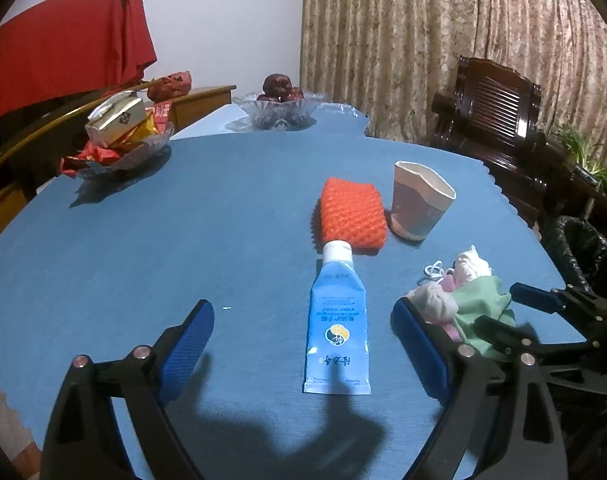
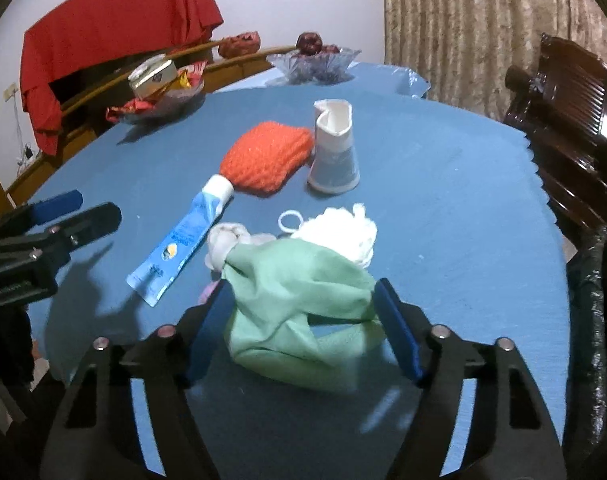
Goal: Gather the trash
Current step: 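Move the right tool to the green rubber glove and grasp it, then grasp the white crumpled tissue with the left tool while the right tool holds the glove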
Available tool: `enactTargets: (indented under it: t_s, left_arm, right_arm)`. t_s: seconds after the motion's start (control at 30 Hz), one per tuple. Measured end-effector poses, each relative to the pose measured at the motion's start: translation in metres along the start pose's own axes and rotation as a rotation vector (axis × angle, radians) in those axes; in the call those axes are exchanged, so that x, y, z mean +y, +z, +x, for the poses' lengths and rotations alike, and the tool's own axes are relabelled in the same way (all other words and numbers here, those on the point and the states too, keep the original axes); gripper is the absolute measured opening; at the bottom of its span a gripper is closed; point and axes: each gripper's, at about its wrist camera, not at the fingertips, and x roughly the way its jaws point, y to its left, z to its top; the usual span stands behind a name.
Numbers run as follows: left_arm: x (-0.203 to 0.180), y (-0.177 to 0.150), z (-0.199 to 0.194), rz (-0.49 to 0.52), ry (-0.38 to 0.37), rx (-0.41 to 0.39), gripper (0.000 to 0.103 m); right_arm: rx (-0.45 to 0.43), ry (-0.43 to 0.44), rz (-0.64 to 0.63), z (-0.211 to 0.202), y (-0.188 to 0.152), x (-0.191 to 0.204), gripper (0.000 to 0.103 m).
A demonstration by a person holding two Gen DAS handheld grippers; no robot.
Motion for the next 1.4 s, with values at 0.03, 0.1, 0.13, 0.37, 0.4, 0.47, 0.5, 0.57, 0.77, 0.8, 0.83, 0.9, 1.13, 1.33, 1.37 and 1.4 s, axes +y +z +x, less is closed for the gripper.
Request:
enactTargets:
  t_s: [0.03,0.1,0.13,0.37,0.4,0.47,0.5,0.57,0.77,0.8,0.83,0.9,1.13,1.33,1.37,1.4]
  left_arm:
    - [0.0,0.0,0.001,0.0,-0.001,0.001,0.089]
    - [0.0,0.0,0.003,-0.002,-0.002,0.005,0.089]
    - [0.0,0.001,0.005,-0.004,-0.002,0.008,0.089]
    - [-0.006,0.002,0.005,-0.003,-0.009,0.009,0.089]
    - [-0.007,0.002,0.005,-0.002,-0.01,0.009,0.089]
    - [-0.009,0.002,0.003,-0.002,-0.012,0.008,0.089]
    - [-0.01,0.003,0.002,-0.002,-0.013,0.007,0.089]
    - [-0.011,0.003,0.001,-0.003,-0.014,0.005,0.089]
    - [-0.015,0.006,-0.007,-0.007,-0.017,-0.008,0.089]
    - [-0.016,0.006,-0.008,-0.005,-0.018,-0.009,0.089]
    - [-0.017,0.006,-0.008,-0.005,-0.019,-0.008,0.089]
    - [-0.017,0.006,-0.009,-0.004,-0.02,-0.009,0.089]
    - [-0.024,0.006,-0.013,0.003,-0.03,-0.011,0.089]
    - [-0.034,0.007,-0.015,0.009,-0.047,-0.019,0.089]
    - [-0.036,0.007,-0.016,0.01,-0.051,-0.02,0.088]
    - [-0.039,0.008,-0.016,0.012,-0.055,-0.022,0.088]
  right_arm:
    - [0.002,0.004,-0.003,0.0,-0.001,0.0,0.064]
    - [0.01,0.028,-0.01,0.001,-0.001,0.001,0.055]
    - [0.014,0.037,-0.013,0.001,-0.001,0.002,0.048]
    - [0.017,0.118,-0.028,-0.008,0.0,0.004,0.02]
    - [0.013,0.123,-0.026,-0.01,0.0,0.004,0.019]
    - [-0.002,0.132,-0.023,-0.017,0.002,0.003,0.019]
    - [-0.01,0.141,-0.019,-0.021,0.003,0.002,0.019]
    - [-0.024,0.153,-0.011,-0.027,0.005,0.001,0.019]
    - [-0.046,0.169,0.023,-0.041,0.01,-0.007,0.019]
    - [-0.038,0.159,0.017,-0.04,0.009,-0.007,0.019]
    - [-0.021,0.15,0.015,-0.036,0.007,-0.007,0.019]
    - [-0.007,0.149,0.023,-0.035,0.003,-0.01,0.019]
    - [-0.063,0.199,0.038,-0.058,0.001,-0.017,0.018]
    - [-0.115,0.185,0.068,-0.082,0.005,-0.031,0.018]
    - [-0.121,0.176,0.076,-0.085,0.005,-0.035,0.018]
    - [-0.128,0.16,0.085,-0.088,0.005,-0.039,0.018]
